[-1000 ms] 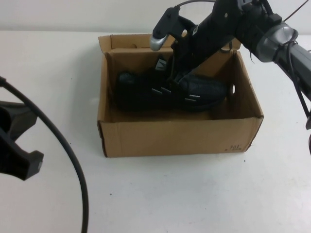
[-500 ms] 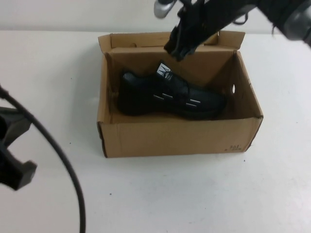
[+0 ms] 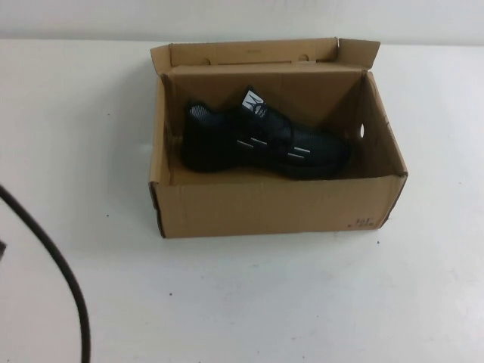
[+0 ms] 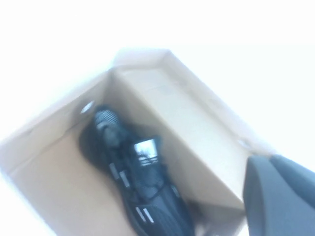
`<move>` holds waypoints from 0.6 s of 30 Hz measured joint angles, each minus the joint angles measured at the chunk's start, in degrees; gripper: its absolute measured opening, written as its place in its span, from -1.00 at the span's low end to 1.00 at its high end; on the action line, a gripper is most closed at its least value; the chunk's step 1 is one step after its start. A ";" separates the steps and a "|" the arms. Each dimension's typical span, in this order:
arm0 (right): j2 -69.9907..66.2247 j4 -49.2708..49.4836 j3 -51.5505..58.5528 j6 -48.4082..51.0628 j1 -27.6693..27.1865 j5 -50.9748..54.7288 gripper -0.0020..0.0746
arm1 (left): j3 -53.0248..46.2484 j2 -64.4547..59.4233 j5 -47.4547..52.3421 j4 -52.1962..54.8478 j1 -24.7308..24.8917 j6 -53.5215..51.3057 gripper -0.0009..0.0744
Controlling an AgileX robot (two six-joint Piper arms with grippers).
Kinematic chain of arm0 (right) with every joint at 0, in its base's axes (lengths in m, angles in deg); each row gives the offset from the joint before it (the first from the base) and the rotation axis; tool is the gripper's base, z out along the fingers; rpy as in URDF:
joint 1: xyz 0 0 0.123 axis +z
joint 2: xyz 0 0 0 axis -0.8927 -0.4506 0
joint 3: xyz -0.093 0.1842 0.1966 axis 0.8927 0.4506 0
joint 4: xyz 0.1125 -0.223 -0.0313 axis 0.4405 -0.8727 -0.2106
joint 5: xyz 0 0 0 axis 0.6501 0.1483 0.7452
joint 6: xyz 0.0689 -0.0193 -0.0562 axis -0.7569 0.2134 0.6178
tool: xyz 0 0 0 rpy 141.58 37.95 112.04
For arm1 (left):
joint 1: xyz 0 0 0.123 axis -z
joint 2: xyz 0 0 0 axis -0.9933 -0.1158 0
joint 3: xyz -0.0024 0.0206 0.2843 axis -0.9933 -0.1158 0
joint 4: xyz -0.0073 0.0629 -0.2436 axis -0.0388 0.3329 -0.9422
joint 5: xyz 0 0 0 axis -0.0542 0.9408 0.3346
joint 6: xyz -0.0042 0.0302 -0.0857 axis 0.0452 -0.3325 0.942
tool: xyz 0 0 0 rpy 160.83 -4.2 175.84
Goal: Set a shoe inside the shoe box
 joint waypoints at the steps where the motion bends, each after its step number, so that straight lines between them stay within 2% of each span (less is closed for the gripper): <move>1: 1.55 -1.34 -0.11 -2.74 0.00 0.21 -0.99 | 0.00 0.03 -0.86 0.09 0.00 1.70 -0.98; 5: 7.19 -2.98 1.54 -9.50 0.00 0.24 -0.99 | 0.00 0.12 -4.67 0.37 0.00 6.53 -0.98; 9: 12.87 -2.27 7.91 -12.65 0.00 0.33 -0.99 | 0.00 0.12 -7.54 0.23 0.00 7.44 -0.98; 14: 20.96 -1.83 23.43 -13.42 0.00 -0.40 -0.99 | 0.00 0.12 -8.74 -0.77 0.00 7.80 -0.98; 18: 31.40 -1.83 40.19 -13.75 0.00 -9.49 -0.99 | -0.84 0.12 -10.00 -1.50 0.00 7.90 -0.98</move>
